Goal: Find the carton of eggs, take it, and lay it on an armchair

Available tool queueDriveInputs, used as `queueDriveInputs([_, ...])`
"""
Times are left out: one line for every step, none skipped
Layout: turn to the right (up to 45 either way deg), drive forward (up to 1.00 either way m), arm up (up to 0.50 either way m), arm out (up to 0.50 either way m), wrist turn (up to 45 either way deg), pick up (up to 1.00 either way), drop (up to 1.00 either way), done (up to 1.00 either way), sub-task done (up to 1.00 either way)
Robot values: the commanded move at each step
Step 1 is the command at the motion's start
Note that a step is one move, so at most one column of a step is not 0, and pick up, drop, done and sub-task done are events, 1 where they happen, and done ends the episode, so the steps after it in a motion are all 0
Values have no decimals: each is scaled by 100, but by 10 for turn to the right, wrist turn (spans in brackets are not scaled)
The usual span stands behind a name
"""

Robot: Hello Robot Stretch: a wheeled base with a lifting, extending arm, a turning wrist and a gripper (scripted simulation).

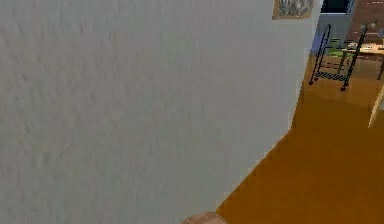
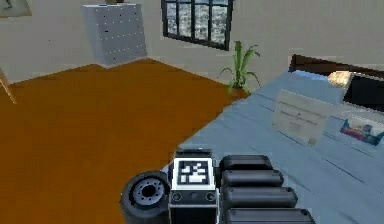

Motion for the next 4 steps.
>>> queueDriveInputs([360,0,0,0,0,0,0,0,0])
queueDriveInputs([0,100,0,0,0,0,0,0,0])
queueDriveInputs([0,100,0,0,0,0,0,0,0])
queueDriveInputs([0,90,0,0,0,0,0,0,0])
